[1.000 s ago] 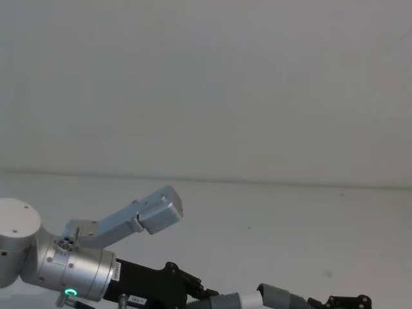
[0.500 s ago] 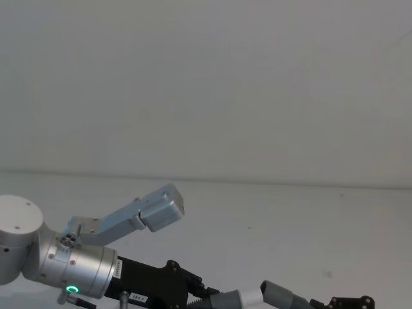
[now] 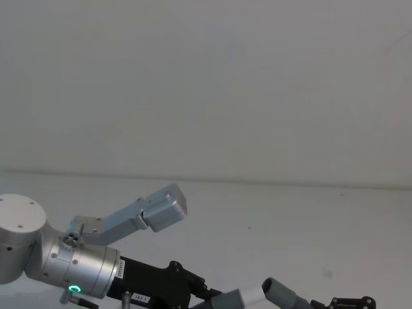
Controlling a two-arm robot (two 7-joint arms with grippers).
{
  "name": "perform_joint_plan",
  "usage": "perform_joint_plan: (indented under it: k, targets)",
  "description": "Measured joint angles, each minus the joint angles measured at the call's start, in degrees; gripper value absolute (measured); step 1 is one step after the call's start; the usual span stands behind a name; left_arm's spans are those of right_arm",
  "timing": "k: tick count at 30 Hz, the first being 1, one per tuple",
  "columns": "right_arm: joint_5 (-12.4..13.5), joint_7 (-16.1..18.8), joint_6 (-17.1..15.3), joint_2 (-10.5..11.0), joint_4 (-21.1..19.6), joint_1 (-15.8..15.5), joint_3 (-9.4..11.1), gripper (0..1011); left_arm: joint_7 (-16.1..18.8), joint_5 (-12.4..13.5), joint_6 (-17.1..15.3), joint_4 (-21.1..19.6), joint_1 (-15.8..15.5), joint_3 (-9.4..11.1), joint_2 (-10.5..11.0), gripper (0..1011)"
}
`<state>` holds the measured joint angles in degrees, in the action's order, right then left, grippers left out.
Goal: Use both hands to pick up one end of the pipe from the table, align the ends, and insert them.
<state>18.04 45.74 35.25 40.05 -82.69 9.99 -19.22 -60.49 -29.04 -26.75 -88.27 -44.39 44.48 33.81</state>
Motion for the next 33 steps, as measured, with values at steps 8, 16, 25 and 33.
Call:
perform_joint_plan:
  k: [8, 16, 25, 33]
  targets:
    - [-0.3, -0.1, 0.1, 0.0, 0.1, 0.0, -0.1, 215, 0.0, -0.4, -0.4, -0.4, -0.3, 0.5, 0.3, 322]
    - [-1.4, -0.5, 0.1, -0.1, 0.5, 0.2, -0.4, 215, 0.1, -0.8, -0.9, -1.0, -0.4, 0.8, 0.7, 322]
    - [-3.2, -1.3, 1.5, -0.4, 1.5, 0.8, -0.8, 215, 0.1, -1.4, -2.1, -1.9, -0.8, 1.2, 1.6, 322]
    - [-4.2, -1.7, 2.3, -0.7, 2.3, 1.3, -1.1, 215, -0.7, -1.8, -3.6, -2.5, -1.7, 1.8, 2.6, 322]
